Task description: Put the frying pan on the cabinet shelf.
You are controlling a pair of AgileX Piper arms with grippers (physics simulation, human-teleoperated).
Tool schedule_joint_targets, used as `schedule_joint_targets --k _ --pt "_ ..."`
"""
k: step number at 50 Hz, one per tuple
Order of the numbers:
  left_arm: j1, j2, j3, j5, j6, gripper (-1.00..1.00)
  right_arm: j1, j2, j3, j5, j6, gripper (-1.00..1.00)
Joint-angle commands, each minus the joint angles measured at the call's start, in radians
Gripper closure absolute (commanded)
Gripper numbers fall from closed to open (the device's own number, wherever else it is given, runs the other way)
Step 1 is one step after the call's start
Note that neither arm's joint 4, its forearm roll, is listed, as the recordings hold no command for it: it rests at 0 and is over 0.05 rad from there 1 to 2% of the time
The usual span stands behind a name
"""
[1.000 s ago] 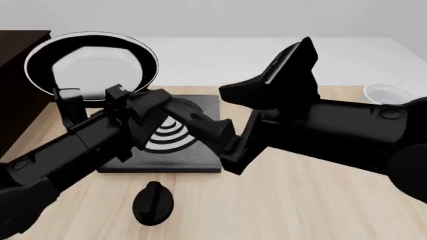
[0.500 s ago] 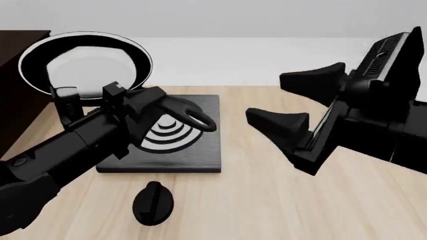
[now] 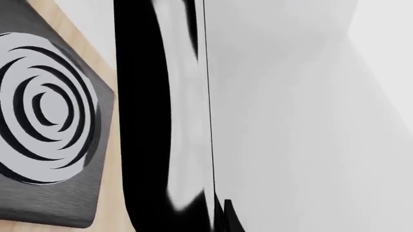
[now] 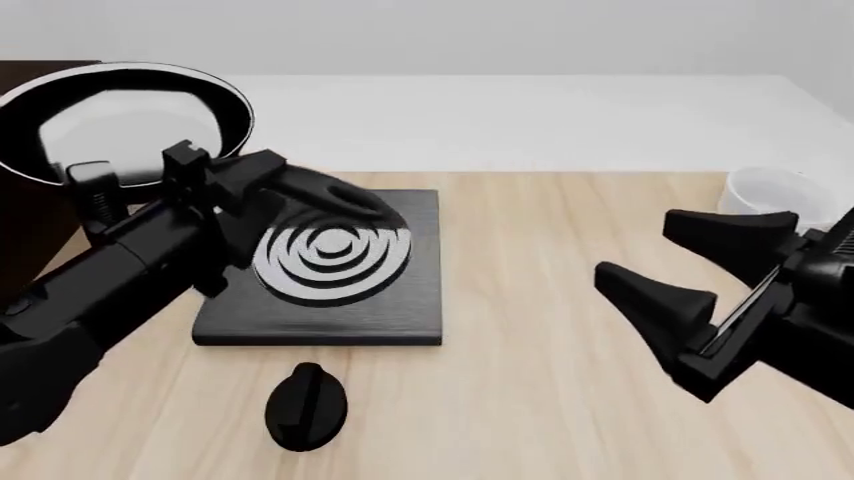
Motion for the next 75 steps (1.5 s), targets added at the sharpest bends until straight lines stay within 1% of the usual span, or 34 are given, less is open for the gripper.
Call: schedule_joint_targets --k 1,3,5,11,12,13,14,16,19,23,25,27,29,35,43,45,46,47,49,54,57,63,75 --pt "0.097 -0.036 -0.019 -0.004 0.005 1.00 -0.060 -0.047 0.084 -0.023 0.014 -1.00" --pt "0.109 -0.040 -0.023 0.001 0.004 1.00 -0.068 -0.050 0.093 -0.029 0.030 -1.00" --pt "0.122 -0.044 -0.025 0.004 0.004 1.00 -0.067 -0.048 0.107 -0.040 0.026 -1.00" --pt "0.170 -0.060 -0.066 0.048 0.023 1.00 -0.070 -0.029 0.124 -0.056 0.052 -1.00" --pt "0.174 -0.060 -0.068 0.047 0.021 1.00 -0.068 -0.026 0.123 -0.056 0.052 -1.00" --pt "0.201 -0.053 -0.068 0.030 0.000 1.00 -0.072 -0.023 0.121 -0.057 0.047 -1.00" --pt "0.210 -0.051 -0.070 0.026 -0.004 1.00 -0.088 -0.028 0.119 -0.055 0.044 -1.00" --pt "0.216 -0.053 -0.081 0.036 -0.002 1.00 -0.104 -0.032 0.113 -0.053 0.046 -1.00" --pt "0.236 -0.052 -0.108 0.058 0.007 1.00 -0.104 -0.026 0.111 -0.057 0.056 -1.00" --pt "0.266 -0.043 -0.153 0.090 0.011 1.00 -0.094 -0.008 0.107 -0.065 0.056 -1.00" --pt "0.285 -0.027 -0.152 0.072 -0.018 1.00 -0.093 -0.011 0.106 -0.063 0.060 -1.00" --pt "0.304 -0.023 -0.170 0.086 -0.006 1.00 -0.092 -0.015 0.107 -0.063 0.063 -1.00" --pt "0.318 -0.017 -0.172 0.082 -0.013 1.00 -0.091 -0.015 0.107 -0.064 0.062 -1.00" --pt "0.344 -0.008 -0.190 0.103 -0.001 1.00 -0.098 -0.019 0.107 -0.061 0.062 -1.00" --pt "0.415 0.013 -0.250 0.151 0.012 1.00 -0.097 -0.011 0.107 -0.061 0.064 -1.00" --pt "0.419 0.017 -0.249 0.138 -0.013 1.00 -0.099 -0.014 0.107 -0.060 0.064 -1.00" --pt "0.423 0.021 -0.254 0.139 -0.010 1.00 -0.098 -0.013 0.107 -0.061 0.064 -1.00" --pt "0.446 0.041 -0.266 0.133 -0.016 1.00 -0.096 -0.009 0.106 -0.061 0.061 -1.00" --pt "0.457 0.055 -0.283 0.126 -0.031 1.00 -0.101 -0.011 0.107 -0.060 0.061 -1.00" --pt "0.483 0.072 -0.344 0.160 -0.016 1.00 -0.101 -0.009 0.106 -0.059 0.061 -1.00" --pt "0.498 0.084 -0.363 0.163 -0.013 1.00 -0.101 -0.003 0.106 -0.059 0.063 -1.00" --pt "0.539 0.127 -0.390 0.168 -0.010 1.00 -0.113 0.010 0.105 -0.054 0.065 -1.00" --pt "0.588 0.173 -0.433 0.184 -0.005 1.00 -0.116 0.024 0.103 -0.052 0.062 -1.00"
